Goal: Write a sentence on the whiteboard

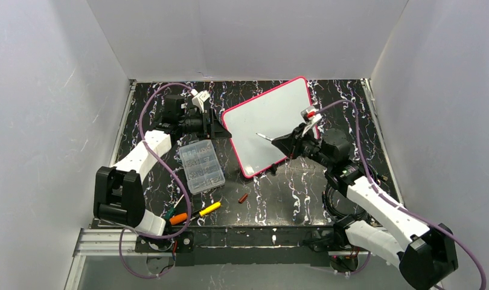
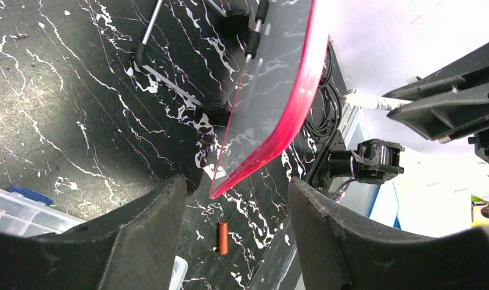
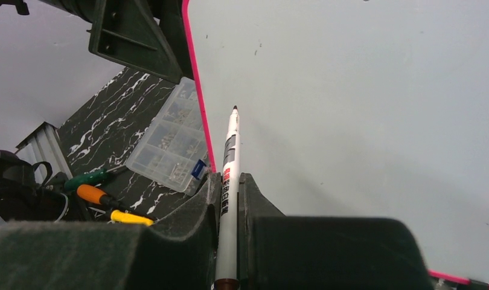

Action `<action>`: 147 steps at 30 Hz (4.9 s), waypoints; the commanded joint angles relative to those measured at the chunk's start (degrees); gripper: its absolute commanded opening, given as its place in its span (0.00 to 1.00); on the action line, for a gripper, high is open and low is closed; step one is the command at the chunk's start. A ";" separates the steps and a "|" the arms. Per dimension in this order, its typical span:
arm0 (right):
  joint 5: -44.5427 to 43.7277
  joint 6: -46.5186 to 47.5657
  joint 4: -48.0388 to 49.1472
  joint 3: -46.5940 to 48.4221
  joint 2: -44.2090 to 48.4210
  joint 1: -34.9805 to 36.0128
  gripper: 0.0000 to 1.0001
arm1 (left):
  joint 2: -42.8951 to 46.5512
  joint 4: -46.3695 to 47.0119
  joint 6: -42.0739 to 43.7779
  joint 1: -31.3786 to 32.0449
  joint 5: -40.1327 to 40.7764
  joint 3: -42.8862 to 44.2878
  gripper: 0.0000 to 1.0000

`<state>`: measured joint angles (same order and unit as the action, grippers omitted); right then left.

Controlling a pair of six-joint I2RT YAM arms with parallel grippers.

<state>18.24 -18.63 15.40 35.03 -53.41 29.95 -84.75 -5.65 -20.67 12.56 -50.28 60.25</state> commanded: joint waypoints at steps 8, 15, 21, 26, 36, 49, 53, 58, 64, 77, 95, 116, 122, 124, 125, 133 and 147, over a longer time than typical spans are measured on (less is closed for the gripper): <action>-10.30 4.76 8.54 8.44 -8.01 9.86 0.01 | -1.04 3.74 -1.79 0.87 -1.86 2.05 0.44; -14.46 7.29 10.18 12.72 -13.38 14.59 0.01 | -1.29 3.80 -1.36 1.18 -1.36 2.07 0.35; -17.29 8.94 11.18 15.11 -16.98 17.10 0.01 | -1.19 3.76 -0.79 1.37 -1.19 2.08 0.25; -20.87 10.68 11.54 16.61 -18.76 18.83 0.01 | -1.16 1.96 0.80 1.64 -0.02 2.46 0.14; -23.55 12.24 11.63 17.56 -20.10 19.85 0.01 | -0.61 -0.37 3.69 2.47 1.90 2.94 0.04; -25.38 13.78 11.40 18.78 -22.07 20.84 0.01 | 0.25 -4.63 9.52 4.54 6.48 3.42 0.00; -26.04 14.04 11.33 18.94 -22.58 20.98 0.01 | 0.61 -5.14 10.44 4.90 6.99 3.39 0.00; -27.34 14.23 10.05 19.19 -22.97 21.02 0.01 | 0.70 -5.34 10.80 5.11 7.11 3.44 0.00; -28.39 14.33 8.37 18.47 -23.16 21.20 0.01 | 0.90 -5.39 10.85 5.20 7.06 3.47 0.00; -29.66 13.11 5.50 14.08 -20.97 22.54 0.01 | 1.03 -5.34 10.89 5.18 6.95 3.54 0.00; -31.09 12.32 8.07 13.05 -17.08 24.78 0.01 | 1.25 -5.42 10.53 5.17 7.30 3.53 0.00; -34.99 14.54 9.56 15.78 -21.78 24.80 0.01 | 1.40 -5.42 10.73 5.17 7.04 3.52 0.00; -38.18 14.41 9.69 15.09 -20.94 24.80 0.01 | 1.42 -5.42 10.69 5.17 7.05 3.56 0.00; -38.31 14.50 9.82 14.99 -20.83 24.80 0.01 | 1.42 -5.42 10.69 5.14 6.96 3.58 0.00; -38.17 14.50 9.76 15.05 -20.92 24.80 0.01 | 1.42 -5.42 10.71 5.15 6.95 3.64 0.00; -35.58 14.00 11.35 14.66 -19.47 24.80 0.01 | 1.40 -5.42 10.50 5.18 7.43 3.61 0.00; -37.96 16.13 13.86 17.10 -21.74 24.78 0.01 | 1.43 -5.42 10.45 5.19 7.22 3.61 0.00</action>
<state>-17.96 -4.16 24.51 48.49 -74.59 54.78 -84.86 -8.60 -11.53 16.73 -42.63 63.07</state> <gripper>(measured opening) 0.188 0.093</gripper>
